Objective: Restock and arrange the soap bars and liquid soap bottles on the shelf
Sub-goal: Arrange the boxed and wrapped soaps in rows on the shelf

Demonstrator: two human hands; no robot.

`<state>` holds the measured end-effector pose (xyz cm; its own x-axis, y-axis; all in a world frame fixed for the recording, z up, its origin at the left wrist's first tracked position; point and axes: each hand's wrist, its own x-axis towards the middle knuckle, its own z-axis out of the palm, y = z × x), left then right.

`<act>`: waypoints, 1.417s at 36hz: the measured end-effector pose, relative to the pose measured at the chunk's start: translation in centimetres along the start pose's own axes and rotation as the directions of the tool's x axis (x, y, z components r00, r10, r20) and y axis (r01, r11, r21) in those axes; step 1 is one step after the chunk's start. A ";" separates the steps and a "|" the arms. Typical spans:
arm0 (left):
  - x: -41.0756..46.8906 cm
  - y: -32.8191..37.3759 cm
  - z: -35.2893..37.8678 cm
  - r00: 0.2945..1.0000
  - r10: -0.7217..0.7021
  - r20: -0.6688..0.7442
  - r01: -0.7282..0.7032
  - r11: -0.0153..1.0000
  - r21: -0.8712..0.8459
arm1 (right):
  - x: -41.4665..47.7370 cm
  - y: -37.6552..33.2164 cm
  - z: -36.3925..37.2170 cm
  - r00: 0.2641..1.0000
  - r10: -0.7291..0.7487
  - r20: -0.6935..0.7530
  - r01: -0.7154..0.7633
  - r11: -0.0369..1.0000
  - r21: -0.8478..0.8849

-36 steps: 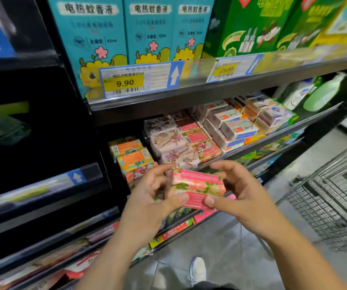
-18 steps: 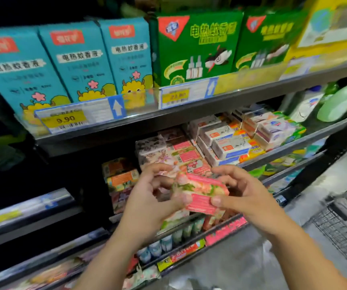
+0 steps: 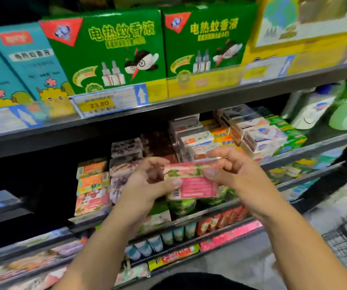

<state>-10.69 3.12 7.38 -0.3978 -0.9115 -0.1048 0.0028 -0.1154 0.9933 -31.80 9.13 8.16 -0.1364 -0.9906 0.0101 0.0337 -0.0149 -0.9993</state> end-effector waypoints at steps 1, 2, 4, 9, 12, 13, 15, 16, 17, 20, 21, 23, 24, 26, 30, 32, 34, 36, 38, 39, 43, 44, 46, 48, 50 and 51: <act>0.3 -0.1 0.3 0.999 -0.054 -0.001 0.054 0.998 -0.020 | 0.1 0.3 -0.2 0.999 0.051 0.017 -0.051 0.999 -0.005; 0.4 0.1 0.8 0.992 -0.130 -0.005 0.130 0.991 -0.042 | 0.2 0.5 -0.4 0.994 0.111 0.024 -0.110 0.994 -0.020; 0.5 -0.1 1.6 0.952 -0.305 0.010 0.305 0.949 -0.085 | 0.6 1.6 -0.5 0.978 0.210 0.018 -0.207 0.974 -0.092; 0.4 -2.2 2.3 0.881 -0.473 -0.007 0.465 0.868 -0.176 | 0.9 4.1 -1.0 0.908 0.406 0.105 -0.393 0.910 -0.130; -0.3 -2.5 2.3 0.901 -0.429 -0.070 0.417 0.898 -0.143 | 1.3 4.1 -1.8 0.912 0.377 0.162 -0.345 0.918 -0.197; -0.5 -2.9 2.1 0.920 -0.387 -0.069 0.377 0.918 -0.124 | 1.5 4.0 -1.9 0.906 0.373 0.199 -0.331 0.919 -0.214; -1.1 -2.6 2.1 0.953 -0.295 -0.071 0.290 0.954 -0.070 | 1.9 3.5 -1.8 0.892 0.370 0.259 -0.320 0.923 -0.215; -1.5 -2.2 2.0 0.964 -0.250 -0.093 0.246 0.968 -0.050 | 2.1 3.3 -1.7 0.892 0.360 0.273 -0.315 0.929 -0.195; -1.7 -2.3 1.6 0.975 -0.192 -0.110 0.192 0.981 -0.005 | 2.4 3.1 -1.4 0.895 0.347 0.281 -0.310 0.935 -0.171; -2.4 -1.2 0.7 0.992 -0.001 -0.128 0.023 0.985 0.173 | 3.5 2.6 -0.4 0.882 0.341 0.326 -0.314 0.940 -0.135; -2.4 -1.4 -0.2 0.991 0.044 -0.129 -0.015 0.976 0.219 | 3.8 2.3 -0.1 0.881 0.337 0.332 -0.320 0.941 -0.107; -2.4 -1.2 -1.5 0.987 0.127 -0.097 -0.094 0.952 0.292 | 4.6 1.7 0.5 0.876 0.333 0.349 -0.340 0.939 -0.045; -2.3 -1.1 -2.0 0.981 0.169 -0.091 -0.129 0.932 0.339 | 5.0 1.5 0.7 0.870 0.330 0.366 -0.337 0.940 -0.047; -2.3 -0.8 -2.9 0.960 0.274 -0.059 -0.216 0.857 0.468 | 5.8 1.6 1.2 0.859 0.293 0.421 -0.271 0.956 -0.113; -1.7 0.2 -5.1 0.824 0.554 0.118 -0.456 0.524 0.720 | 7.1 0.8 2.7 0.823 0.192 0.534 -0.148 0.981 -0.125; -1.4 0.0 -6.8 0.726 0.654 0.211 -0.541 0.356 0.762 | 8.0 0.4 3.5 0.803 0.149 0.578 -0.074 0.986 -0.151; -1.3 -0.3 -8.3 0.708 0.683 0.181 -0.523 0.334 0.784 | 8.7 0.0 4.6 0.783 0.145 0.605 -0.020 0.978 -0.208; -1.6 -0.9 -9.6 0.729 0.672 0.129 -0.470 0.355 0.808 | 9.3 0.0 5.9 0.794 0.169 0.584 -0.021 0.968 -0.250; -1.7 -1.6 -10.8 0.745 0.655 0.124 -0.440 0.343 0.830 | 9.7 0.1 7.2 0.805 0.181 0.565 -0.008 0.955 -0.295; -1.8 -1.8 -11.4 0.746 0.653 0.127 -0.429 0.327 0.842 | 9.8 0.2 7.8 0.815 0.178 0.552 0.038 0.933 -0.357; -1.3 -3.7 -13.6 0.825 0.557 -0.098 -0.231 0.489 0.841 | 9.9 0.0 10.8 0.889 0.101 0.447 0.171 0.832 -0.527; -0.9 -4.3 -14.1 0.862 0.473 -0.182 -0.132 0.556 0.820 | 10.0 -0.1 11.6 0.906 0.070 0.417 0.200 0.797 -0.569; 0.1 -5.2 -15.1 0.911 0.293 -0.290 0.067 0.589 0.805 | 10.4 0.0 13.0 0.926 -0.007 0.378 0.276 0.696 -0.663; 0.8 -6.0 -16.1 0.936 0.139 -0.322 0.224 0.471 0.853 | 10.8 0.1 14.2 0.922 -0.093 0.377 0.350 0.618 -0.704; 1.1 -6.8 -16.9 0.955 -0.002 -0.298 0.287 0.274 0.918 | 11.6 0.3 15.3 0.939 -0.090 0.332 0.321 0.577 -0.751; 1.2 -7.2 -17.3 0.962 -0.028 -0.273 0.273 0.197 0.942 | 12.4 0.7 15.7 0.950 -0.050 0.307 0.281 0.561 -0.778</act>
<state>4.68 -3.94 -0.70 -0.1324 -0.9809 -0.1423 -0.9719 0.1003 0.2131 -17.87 -5.26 8.11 0.1726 -0.9825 0.0704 -0.7901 -0.1808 -0.5857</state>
